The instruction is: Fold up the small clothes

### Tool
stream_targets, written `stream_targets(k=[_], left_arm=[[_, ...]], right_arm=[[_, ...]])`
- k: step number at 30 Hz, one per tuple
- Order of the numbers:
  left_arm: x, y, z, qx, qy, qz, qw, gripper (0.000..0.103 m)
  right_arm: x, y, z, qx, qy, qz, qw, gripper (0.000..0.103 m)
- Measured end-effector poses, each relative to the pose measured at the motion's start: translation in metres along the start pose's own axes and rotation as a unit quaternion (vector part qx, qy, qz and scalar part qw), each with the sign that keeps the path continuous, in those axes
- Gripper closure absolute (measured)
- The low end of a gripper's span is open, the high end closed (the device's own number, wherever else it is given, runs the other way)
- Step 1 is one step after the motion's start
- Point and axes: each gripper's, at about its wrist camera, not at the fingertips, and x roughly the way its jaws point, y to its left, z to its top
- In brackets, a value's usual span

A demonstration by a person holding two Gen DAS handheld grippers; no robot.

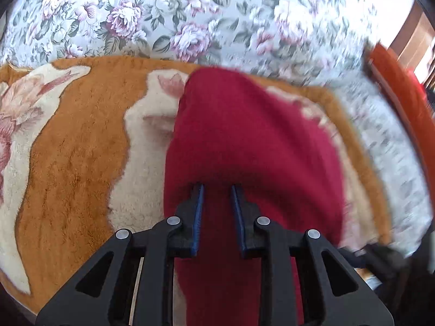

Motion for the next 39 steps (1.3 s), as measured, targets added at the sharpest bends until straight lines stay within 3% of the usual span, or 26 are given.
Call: stream_targets(k=[3,6,7,9,10,13,16,20,22,23,25,27,31,35,39], left_arm=[[-0.015,0.000,0.028,-0.005,-0.033,-0.033,0.9989,0.082],[0.015,-0.008,0.061,0.009,0.012,-0.043,0.9990,0.082],[0.029,-0.009,0.067,0.013,0.031,-0.034,0.9988,0.083],[0.062,-0.003,0.073,0.028,0.067,0.035,0.9967,0.089],[0.072,0.004,0.072,0.024,0.082,0.049,0.9952,0.089],[0.070,0.015,0.068,0.013,0.058,0.048,0.9971,0.088],[0.038,0.014,0.066,0.011,0.007,0.052,0.9985,0.089],[-0.004,0.004,0.058,0.020,-0.044,0.022,0.9986,0.089],[-0.013,-0.004,0.046,0.031,-0.049,0.003,0.9983,0.089],[-0.011,-0.008,0.039,0.038,-0.045,0.001,0.9982,0.089],[-0.002,-0.015,0.027,0.051,-0.035,0.013,0.9980,0.089],[0.012,-0.014,0.014,0.056,-0.023,0.026,0.9978,0.089],[0.017,-0.011,0.009,0.048,-0.037,0.024,0.9979,0.088],[0.023,-0.012,0.003,0.056,-0.040,0.018,0.9975,0.088],[0.026,-0.023,-0.006,0.073,-0.069,0.046,0.9939,0.088]], right_arm=[[0.000,0.001,-0.003,0.002,-0.005,-0.001,1.000,0.069],[-0.001,-0.001,-0.007,0.016,-0.011,0.008,1.000,0.069],[-0.001,-0.003,-0.007,0.020,-0.012,0.012,1.000,0.069],[-0.002,-0.004,-0.008,0.024,-0.013,0.017,0.999,0.069],[-0.002,-0.005,-0.008,0.025,-0.013,0.018,0.999,0.069],[-0.002,-0.004,-0.008,0.027,-0.011,0.020,0.999,0.069],[-0.003,-0.002,-0.007,0.025,-0.010,0.016,1.000,0.069],[-0.022,-0.003,0.009,0.014,-0.012,0.034,0.999,0.069],[-0.045,-0.012,0.025,0.028,-0.053,0.047,0.997,0.069],[-0.058,-0.021,0.039,0.042,-0.085,0.040,0.995,0.069],[-0.063,-0.037,0.062,0.072,-0.107,0.015,0.992,0.069],[-0.039,-0.049,0.088,0.086,-0.075,-0.003,0.993,0.069],[0.026,-0.050,0.119,0.035,-0.024,-0.005,0.999,0.071],[0.092,-0.075,0.114,0.016,0.071,-0.042,0.996,0.072],[0.095,-0.099,0.106,0.068,0.053,-0.003,0.996,0.071]])
